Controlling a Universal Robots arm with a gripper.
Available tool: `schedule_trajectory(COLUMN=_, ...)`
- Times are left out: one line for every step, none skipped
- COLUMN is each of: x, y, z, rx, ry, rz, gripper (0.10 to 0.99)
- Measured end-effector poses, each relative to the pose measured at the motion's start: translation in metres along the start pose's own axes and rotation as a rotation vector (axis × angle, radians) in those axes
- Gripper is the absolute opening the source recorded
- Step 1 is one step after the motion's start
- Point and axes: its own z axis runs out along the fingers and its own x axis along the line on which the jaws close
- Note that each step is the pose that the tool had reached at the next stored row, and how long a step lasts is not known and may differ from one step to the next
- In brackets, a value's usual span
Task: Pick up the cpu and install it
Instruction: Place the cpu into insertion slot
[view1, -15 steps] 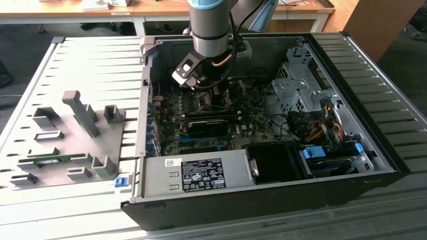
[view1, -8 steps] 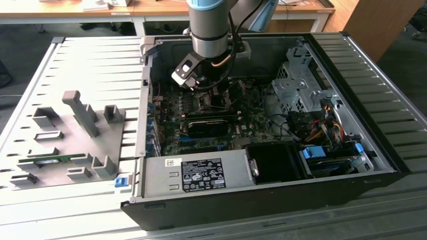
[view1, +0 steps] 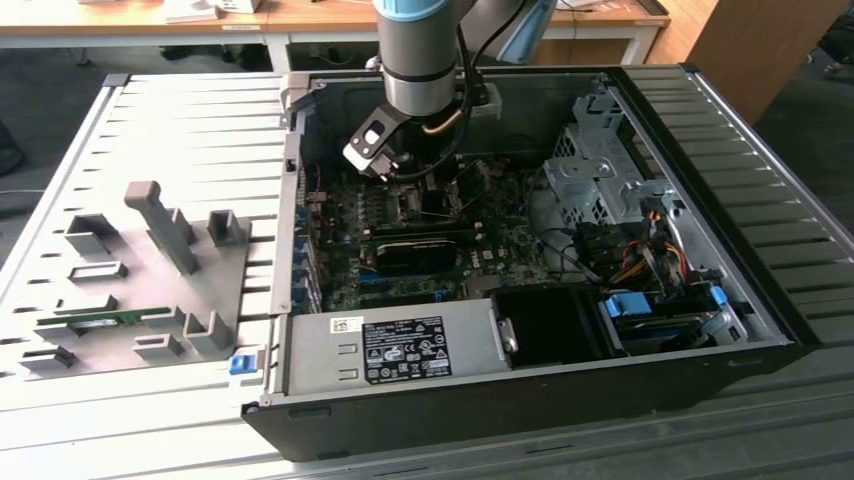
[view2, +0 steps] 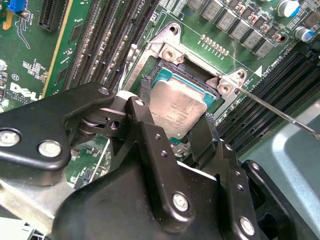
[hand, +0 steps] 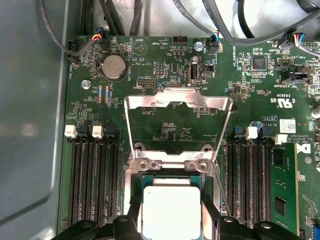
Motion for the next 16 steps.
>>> schedule_trajectory(x=0.0, y=0.0, z=0.0, rx=0.0, ry=-0.0001, rz=0.0, gripper=0.541)
schedule_trajectory(x=0.0, y=0.0, z=0.0, rx=0.0, ry=-0.0001, rz=0.0, gripper=0.541)
schedule_trajectory(x=0.0, y=0.0, z=0.0, rx=0.0, ry=-0.0002, rz=0.0, gripper=0.541)
schedule_trajectory(x=0.0, y=0.0, z=0.0001, rx=0.0, ry=0.0001, rz=0.0, gripper=0.541)
schedule_trajectory(x=0.0003, y=0.0002, z=0.0006, rx=-0.001, ry=0.0012, rz=0.0, gripper=0.549)
schedule_trajectory(x=0.0003, y=0.0002, z=0.0006, rx=-0.001, ry=0.001, rz=0.0, gripper=0.596)
schedule_trajectory(x=0.0003, y=0.0001, z=0.0006, rx=-0.001, ry=0.001, rz=0.0, gripper=0.596)
schedule_trajectory(x=0.0003, y=0.0002, z=0.0006, rx=-0.001, ry=0.001, rz=0.0, gripper=0.596)
schedule_trajectory(x=0.0003, y=0.0002, z=0.0003, rx=-0.001, ry=0.0011, rz=0.0, gripper=0.596)
schedule_trajectory(x=0.0004, y=0.0003, z=0.0, rx=-0.001, ry=0.0015, rz=0.0, gripper=0.596)
schedule_trajectory(x=0.0005, y=0.0003, z=-0.0005, rx=-0.001, ry=0.0019, rz=0.0, gripper=0.596)
schedule_trajectory(x=0.0005, y=0.0004, z=-0.0011, rx=-0.001, ry=0.0022, rz=0.0, gripper=0.596)
schedule_trajectory(x=0.0006, y=0.0004, z=-0.0015, rx=-0.001, ry=0.0022, rz=0.0, gripper=0.596)
schedule_trajectory(x=0.0005, y=0.0004, z=-0.0017, rx=-0.001, ry=0.0018, rz=0.0, gripper=0.596)
schedule_trajectory(x=0.0004, y=0.0004, z=-0.002, rx=-0.001, ry=0.0015, rz=0.0, gripper=0.596)
schedule_trajectory(x=0.0004, y=0.0004, z=-0.0021, rx=-0.001, ry=0.0016, rz=0.0, gripper=0.596)
